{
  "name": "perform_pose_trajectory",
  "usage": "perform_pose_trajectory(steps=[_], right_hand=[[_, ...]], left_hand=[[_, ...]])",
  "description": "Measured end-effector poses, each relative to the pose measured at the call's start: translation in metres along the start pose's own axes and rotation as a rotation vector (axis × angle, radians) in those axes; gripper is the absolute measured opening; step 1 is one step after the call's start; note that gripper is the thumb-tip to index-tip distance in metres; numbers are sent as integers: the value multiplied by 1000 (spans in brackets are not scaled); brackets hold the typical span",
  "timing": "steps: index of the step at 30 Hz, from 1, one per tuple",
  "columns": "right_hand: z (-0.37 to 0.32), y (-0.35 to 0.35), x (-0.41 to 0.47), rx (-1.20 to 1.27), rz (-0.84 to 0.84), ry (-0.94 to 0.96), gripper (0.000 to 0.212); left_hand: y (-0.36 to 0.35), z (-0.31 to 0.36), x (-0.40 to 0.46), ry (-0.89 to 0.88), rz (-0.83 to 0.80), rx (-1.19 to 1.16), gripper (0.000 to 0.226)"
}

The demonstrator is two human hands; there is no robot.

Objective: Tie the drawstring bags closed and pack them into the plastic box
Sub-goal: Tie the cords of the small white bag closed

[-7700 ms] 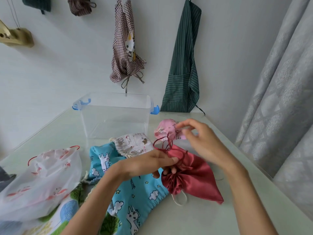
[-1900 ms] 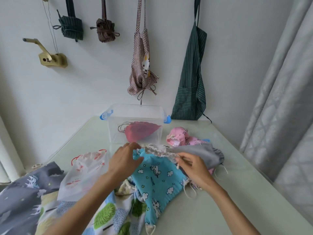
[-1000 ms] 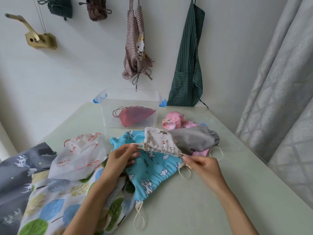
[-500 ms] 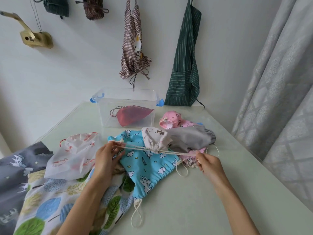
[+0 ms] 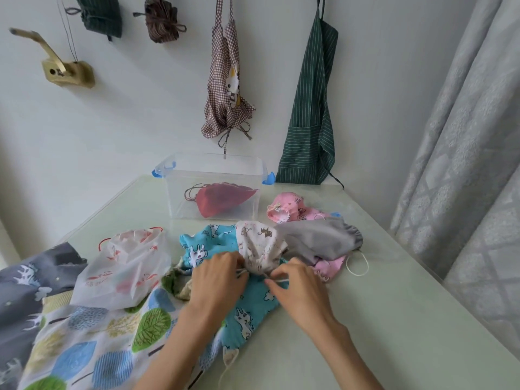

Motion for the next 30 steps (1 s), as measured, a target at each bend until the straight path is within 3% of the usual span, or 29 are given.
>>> perform_pose_trajectory(steps=[4,10,16,21,24,27,30], right_hand=[[10,-3,1,171,46,-27,12],[14,-10,0,257,39,-36,14],[4,15,-4,275,151,148,6],[3,37,-10,319,254,202,11],[7,39,-8,381,270,165,7],[7,31,-6,418,224,138,9],[7,19,-5,460,142,106,12]], left_hand=[[-8,0,-3,-44,20,-56,21],[-10,-5,-10,-14,73,-123,38],[-6,-2,-14,-241,119,-256,32],[24,1,-19,-315,326,-216,31],[33,3,-20,-342,362,-164,32],[29,-1,-17,-280,325,-111,30],[15,-12,-11,-121,146,-62,25]])
Point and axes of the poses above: each hand's wrist, its own x-axis towards the middle knuckle, its own y-axis out of the back of the hand, z = x × y, the point moved 8 cm from there along x, towards the middle knuckle, and after that the axes turned 14 degrees about x, right-handed, at the moved point
